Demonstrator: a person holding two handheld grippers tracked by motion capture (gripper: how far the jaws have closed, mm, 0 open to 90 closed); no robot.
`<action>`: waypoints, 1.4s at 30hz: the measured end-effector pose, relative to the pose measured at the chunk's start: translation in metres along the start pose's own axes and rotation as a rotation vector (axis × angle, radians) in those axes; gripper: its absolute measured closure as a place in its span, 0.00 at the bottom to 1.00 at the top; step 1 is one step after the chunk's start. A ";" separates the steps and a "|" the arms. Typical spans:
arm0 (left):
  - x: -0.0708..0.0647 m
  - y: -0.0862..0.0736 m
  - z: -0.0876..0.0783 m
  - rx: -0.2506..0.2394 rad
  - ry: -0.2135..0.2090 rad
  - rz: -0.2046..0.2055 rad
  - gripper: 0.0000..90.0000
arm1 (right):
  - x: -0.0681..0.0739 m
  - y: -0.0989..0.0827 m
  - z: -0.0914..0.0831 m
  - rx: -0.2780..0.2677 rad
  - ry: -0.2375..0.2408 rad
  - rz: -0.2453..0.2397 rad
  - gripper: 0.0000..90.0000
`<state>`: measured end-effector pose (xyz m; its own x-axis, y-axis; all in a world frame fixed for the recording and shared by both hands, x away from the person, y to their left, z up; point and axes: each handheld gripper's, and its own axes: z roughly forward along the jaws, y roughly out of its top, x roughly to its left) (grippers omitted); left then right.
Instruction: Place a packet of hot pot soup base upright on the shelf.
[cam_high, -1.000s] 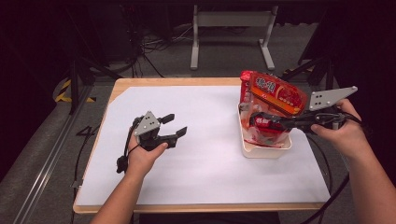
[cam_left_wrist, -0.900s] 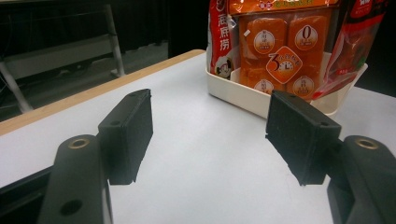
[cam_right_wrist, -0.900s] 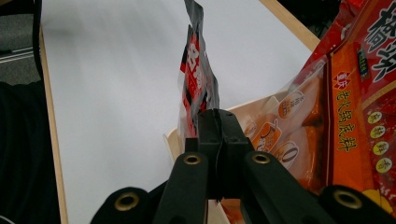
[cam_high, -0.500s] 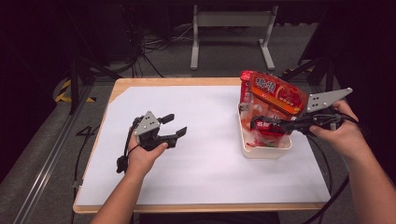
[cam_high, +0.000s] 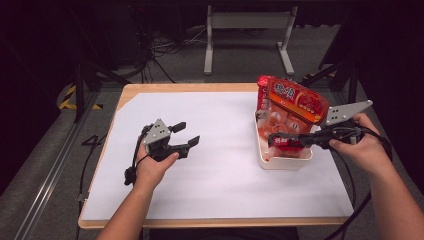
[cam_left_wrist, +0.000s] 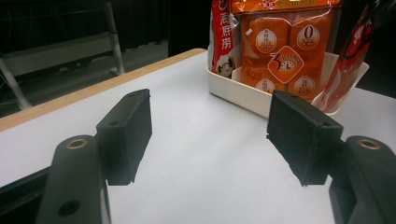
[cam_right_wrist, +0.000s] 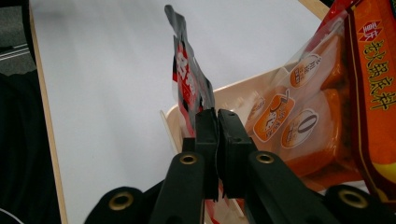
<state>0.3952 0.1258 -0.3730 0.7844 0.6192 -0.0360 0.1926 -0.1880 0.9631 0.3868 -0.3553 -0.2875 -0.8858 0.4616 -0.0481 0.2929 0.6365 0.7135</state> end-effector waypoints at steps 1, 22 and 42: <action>0.000 0.000 0.000 -0.001 0.001 0.001 0.36 | 0.000 -0.003 0.002 0.005 -0.002 0.004 0.94; 0.000 -0.007 -0.019 0.026 0.017 -0.022 0.27 | 0.022 0.000 0.001 -0.176 -0.076 0.076 0.53; -0.009 -0.025 -0.069 0.054 0.033 -0.054 0.22 | 0.088 0.008 0.049 -0.407 -0.153 0.167 0.29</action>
<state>0.3425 0.1771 -0.3786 0.7523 0.6542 -0.0777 0.2660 -0.1937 0.9443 0.3292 -0.2795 -0.3198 -0.7661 0.6427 0.0102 0.2350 0.2652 0.9351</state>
